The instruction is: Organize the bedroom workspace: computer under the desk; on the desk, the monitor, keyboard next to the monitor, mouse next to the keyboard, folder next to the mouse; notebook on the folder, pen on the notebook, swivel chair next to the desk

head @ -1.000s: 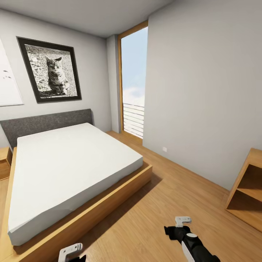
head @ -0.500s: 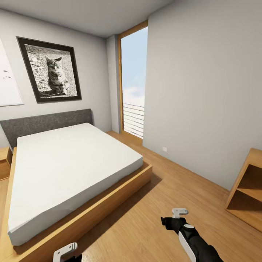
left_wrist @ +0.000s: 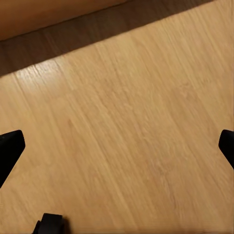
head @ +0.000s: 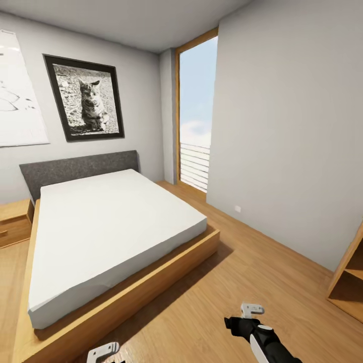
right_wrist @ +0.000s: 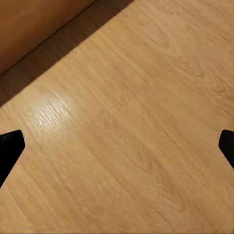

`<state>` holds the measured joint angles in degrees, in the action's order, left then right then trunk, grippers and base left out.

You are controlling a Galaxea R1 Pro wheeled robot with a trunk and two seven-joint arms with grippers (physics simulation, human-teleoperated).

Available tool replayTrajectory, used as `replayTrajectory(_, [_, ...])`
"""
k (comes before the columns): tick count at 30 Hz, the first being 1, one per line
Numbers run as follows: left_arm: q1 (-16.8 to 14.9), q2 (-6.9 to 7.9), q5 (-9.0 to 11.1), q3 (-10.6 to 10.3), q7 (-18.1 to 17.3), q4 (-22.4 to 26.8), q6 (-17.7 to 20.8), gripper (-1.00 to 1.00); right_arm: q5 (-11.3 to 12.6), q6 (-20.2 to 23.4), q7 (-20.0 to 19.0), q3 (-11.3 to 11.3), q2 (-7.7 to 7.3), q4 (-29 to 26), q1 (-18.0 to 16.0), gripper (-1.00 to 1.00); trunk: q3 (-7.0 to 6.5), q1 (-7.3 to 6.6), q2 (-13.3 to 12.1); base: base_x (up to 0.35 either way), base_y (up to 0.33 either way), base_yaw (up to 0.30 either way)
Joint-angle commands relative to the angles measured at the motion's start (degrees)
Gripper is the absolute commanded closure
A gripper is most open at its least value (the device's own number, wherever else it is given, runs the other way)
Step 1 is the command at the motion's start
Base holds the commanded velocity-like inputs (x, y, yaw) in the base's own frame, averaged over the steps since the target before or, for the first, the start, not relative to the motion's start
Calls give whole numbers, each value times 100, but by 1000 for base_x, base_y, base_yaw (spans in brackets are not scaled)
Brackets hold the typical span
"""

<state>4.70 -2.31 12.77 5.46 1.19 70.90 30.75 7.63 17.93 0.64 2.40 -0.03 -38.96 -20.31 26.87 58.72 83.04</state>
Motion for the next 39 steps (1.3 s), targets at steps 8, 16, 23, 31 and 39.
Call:
replayTrajectory(8, [0,-5,-639,-263,-242,-8,41,-100,-982,144,9,-194,8,-20,365,-100,5,0,3,0,0,262])
replayTrajectory(16, [3,-15,-653,-275,-242,-83,18,-100,-1047,95,19,-197,35,-55,381,-100,5,0,3,0,0,275])
replayTrajectory(23, [4,-17,-431,-255,-218,-406,0,-100,-1070,77,34,-193,167,-368,393,-100,5,0,3,0,0,279])
replayTrajectory(31, [47,23,374,160,-173,-529,-8,-100,-1082,267,41,-179,572,-1028,402,-100,5,0,3,0,0,267])
replayTrajectory(39, [208,-155,557,1605,-225,-263,-11,-100,-1003,1298,44,781,927,-1665,389,-100,5,0,3,0,0,245])
